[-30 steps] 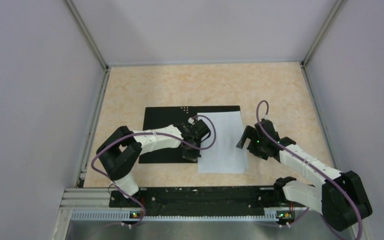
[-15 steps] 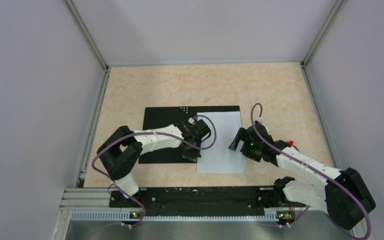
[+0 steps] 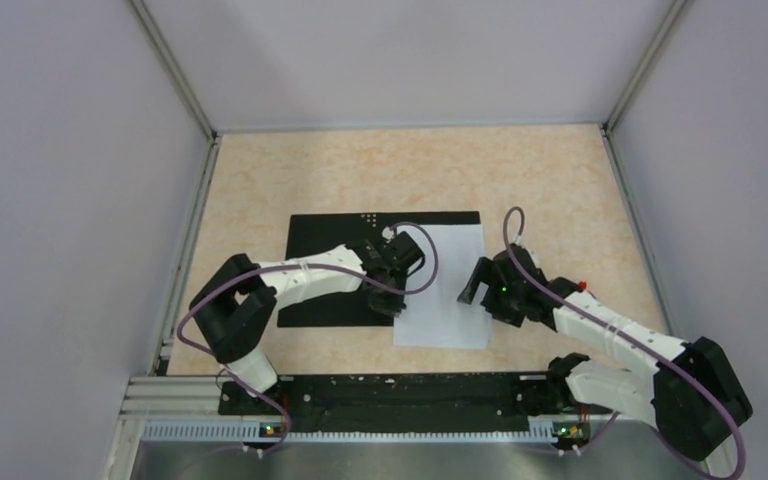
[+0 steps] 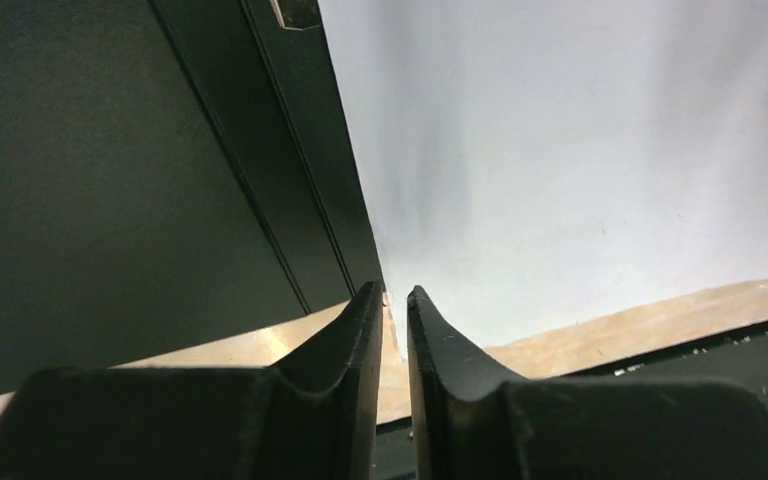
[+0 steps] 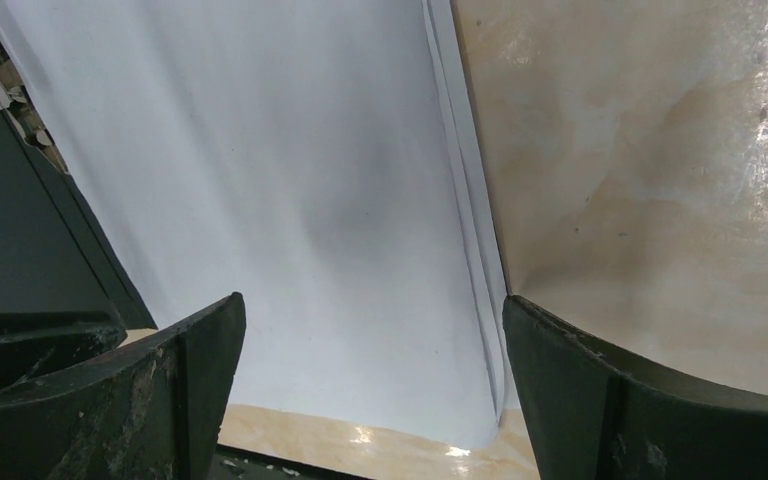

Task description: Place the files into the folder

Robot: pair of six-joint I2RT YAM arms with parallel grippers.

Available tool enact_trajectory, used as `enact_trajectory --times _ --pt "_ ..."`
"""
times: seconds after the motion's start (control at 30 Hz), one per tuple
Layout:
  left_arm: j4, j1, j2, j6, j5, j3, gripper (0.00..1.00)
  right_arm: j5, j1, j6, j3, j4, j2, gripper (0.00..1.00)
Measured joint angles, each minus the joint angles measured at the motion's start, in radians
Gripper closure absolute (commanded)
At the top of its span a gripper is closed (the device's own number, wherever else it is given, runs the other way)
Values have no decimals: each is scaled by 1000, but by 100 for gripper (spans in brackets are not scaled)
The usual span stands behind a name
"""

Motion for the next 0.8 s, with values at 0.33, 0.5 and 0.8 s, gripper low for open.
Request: enact_trajectory --times 0.33,0.5,0.8 --pt "-21 -1 -186 12 5 -99 53 -3 0 -2 13 -47 -53 1" --pt "35 -10 -193 4 89 -208 40 -23 0 -10 8 -48 -90 1" --pt "180 -19 -158 -18 187 -256 38 -62 0 -10 -35 -45 -98 1"
